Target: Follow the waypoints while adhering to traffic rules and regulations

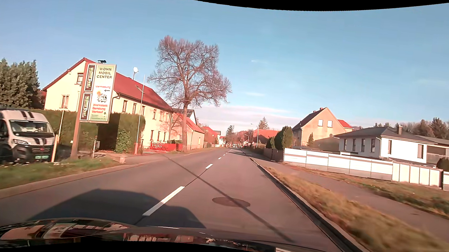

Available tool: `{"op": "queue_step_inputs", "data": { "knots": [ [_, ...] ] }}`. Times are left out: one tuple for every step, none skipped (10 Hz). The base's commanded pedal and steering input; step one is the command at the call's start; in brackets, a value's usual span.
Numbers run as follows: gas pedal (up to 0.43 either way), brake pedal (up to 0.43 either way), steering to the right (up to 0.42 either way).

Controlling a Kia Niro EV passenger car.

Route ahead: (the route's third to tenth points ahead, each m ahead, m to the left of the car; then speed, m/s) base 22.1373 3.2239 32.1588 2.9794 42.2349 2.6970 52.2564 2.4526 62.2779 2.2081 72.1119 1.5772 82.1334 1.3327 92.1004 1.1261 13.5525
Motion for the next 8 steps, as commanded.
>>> {"op": "queue_step_inputs", "data": {
  "knots": [
    [0.110,0.000,0.000],
    [0.110,0.000,0.000],
    [0.110,0.000,0.000],
    [0.110,0.000,0.000],
    [0.110,0.000,0.000],
    [0.110,0.000,0.000],
    [0.110,0.000,0.000],
    [0.110,0.000,0.000]
  ]
}}
